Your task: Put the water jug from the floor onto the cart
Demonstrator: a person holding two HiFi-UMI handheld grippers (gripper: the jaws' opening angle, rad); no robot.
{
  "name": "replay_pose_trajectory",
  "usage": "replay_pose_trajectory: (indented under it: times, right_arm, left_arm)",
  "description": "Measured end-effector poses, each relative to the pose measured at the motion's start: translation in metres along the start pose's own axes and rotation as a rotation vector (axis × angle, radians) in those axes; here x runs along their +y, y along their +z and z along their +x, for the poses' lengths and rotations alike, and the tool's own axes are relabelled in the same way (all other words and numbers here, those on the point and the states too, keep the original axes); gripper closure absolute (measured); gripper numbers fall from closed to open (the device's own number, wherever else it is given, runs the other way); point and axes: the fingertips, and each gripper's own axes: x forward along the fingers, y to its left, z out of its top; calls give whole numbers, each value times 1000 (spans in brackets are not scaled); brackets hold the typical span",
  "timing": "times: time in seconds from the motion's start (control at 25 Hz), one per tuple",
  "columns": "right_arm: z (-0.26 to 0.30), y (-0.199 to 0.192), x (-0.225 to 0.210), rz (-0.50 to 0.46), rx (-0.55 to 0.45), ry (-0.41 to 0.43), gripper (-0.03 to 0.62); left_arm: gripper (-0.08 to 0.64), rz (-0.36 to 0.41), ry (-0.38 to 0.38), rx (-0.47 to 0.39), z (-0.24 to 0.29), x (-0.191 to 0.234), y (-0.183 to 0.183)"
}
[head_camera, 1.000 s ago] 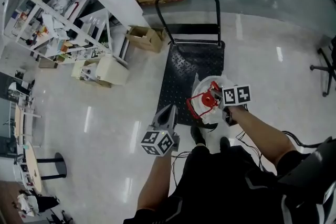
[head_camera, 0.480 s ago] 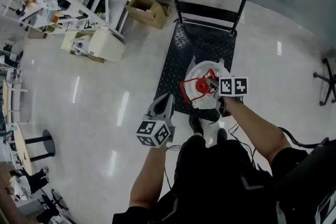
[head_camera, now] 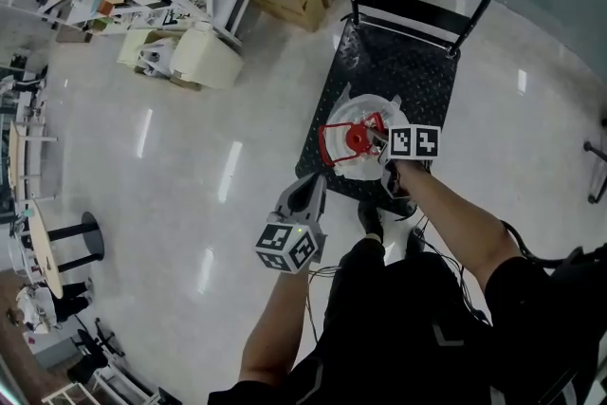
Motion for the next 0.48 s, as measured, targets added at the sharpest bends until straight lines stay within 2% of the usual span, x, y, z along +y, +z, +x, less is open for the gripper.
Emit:
replay_pose_trajectory:
  times: [0.28,0.48]
  right_arm:
    - [16,6,-9,-24,-3,-8,532]
    - [-5,4,-48,55,-28,-50,531]
  left_arm:
    - [569,-27,-20,31,5,12,-12]
    - [569,-34,-38,49,10,10,-20]
